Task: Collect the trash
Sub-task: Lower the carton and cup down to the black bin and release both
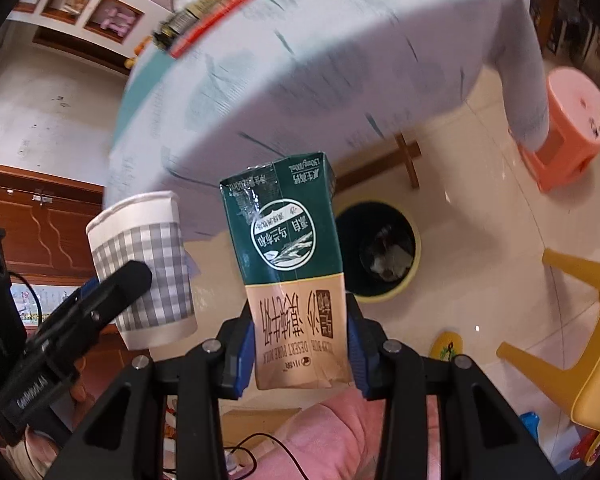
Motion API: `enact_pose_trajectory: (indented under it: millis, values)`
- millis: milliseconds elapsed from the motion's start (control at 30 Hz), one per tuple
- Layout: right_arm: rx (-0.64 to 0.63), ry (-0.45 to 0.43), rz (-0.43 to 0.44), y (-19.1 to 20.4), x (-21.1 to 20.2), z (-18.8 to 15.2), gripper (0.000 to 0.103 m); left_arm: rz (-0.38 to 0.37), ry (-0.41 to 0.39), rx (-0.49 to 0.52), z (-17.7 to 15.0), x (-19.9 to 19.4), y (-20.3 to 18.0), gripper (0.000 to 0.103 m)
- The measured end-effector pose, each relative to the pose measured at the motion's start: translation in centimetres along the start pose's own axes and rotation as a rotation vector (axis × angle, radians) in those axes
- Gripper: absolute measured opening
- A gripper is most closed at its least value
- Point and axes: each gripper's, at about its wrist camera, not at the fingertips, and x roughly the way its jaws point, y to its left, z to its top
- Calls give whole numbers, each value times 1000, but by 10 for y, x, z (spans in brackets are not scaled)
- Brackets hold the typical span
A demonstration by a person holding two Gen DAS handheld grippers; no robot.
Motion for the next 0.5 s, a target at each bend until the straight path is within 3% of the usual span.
enact_pose_trajectory:
  millis: [267, 500]
  values:
    - [25, 59, -23, -58, 101, 12, 40, 67, 26, -61, -35, 108, 23, 68]
    - [10, 58, -21, -91, 193, 30, 42, 102, -6, -87, -53, 196, 55, 72]
